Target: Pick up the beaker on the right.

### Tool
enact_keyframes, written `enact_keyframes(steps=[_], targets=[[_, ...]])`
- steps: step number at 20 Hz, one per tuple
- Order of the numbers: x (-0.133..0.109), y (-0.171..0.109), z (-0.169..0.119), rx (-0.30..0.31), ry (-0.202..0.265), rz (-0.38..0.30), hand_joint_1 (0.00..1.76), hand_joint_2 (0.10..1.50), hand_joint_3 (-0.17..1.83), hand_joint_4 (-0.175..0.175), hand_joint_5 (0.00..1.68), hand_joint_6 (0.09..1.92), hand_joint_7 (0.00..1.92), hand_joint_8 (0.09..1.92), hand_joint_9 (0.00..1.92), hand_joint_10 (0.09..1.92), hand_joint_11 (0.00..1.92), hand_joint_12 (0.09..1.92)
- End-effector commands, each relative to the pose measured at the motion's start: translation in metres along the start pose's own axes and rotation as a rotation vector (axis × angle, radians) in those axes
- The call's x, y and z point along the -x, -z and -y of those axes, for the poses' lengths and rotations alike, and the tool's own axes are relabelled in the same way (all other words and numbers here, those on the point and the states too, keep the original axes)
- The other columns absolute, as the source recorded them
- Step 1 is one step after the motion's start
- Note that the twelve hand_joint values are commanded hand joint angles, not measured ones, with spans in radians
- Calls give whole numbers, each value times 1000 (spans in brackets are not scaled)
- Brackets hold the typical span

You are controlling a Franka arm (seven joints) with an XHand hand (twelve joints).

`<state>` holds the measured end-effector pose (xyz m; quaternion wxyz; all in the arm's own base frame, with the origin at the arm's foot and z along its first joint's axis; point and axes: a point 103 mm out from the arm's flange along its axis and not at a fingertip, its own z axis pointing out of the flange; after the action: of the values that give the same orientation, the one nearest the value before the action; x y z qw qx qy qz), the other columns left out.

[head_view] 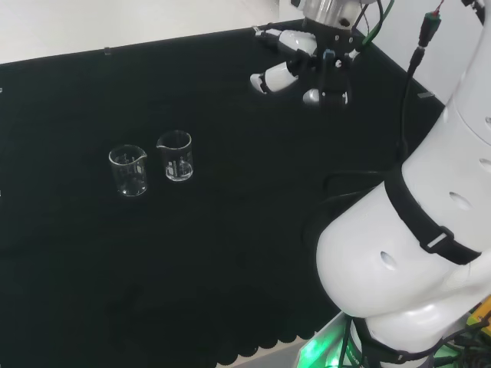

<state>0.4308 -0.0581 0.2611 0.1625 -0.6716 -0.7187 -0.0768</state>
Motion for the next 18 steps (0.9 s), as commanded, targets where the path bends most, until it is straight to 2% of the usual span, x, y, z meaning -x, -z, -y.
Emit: enact_keyframes(steps=[1, 5, 8, 18], targets=[[4, -33, -20, -6, 61, -49, 708, 482, 1047, -39, 212, 87, 211, 367, 240, 571, 0, 965], [1, -48, -33, -36, 79, -56, 727, 452, 1068, -48, 243, 87, 190, 507, 251, 624, 0, 1028], [0, -60, -42, -27, 105, -83, 730, 445, 1071, -49, 246, 87, 188, 528, 255, 630, 0, 1040], [-4, -90, -73, -75, 172, -141, 752, 419, 1071, -52, 258, 87, 203, 553, 267, 634, 0, 1059]])
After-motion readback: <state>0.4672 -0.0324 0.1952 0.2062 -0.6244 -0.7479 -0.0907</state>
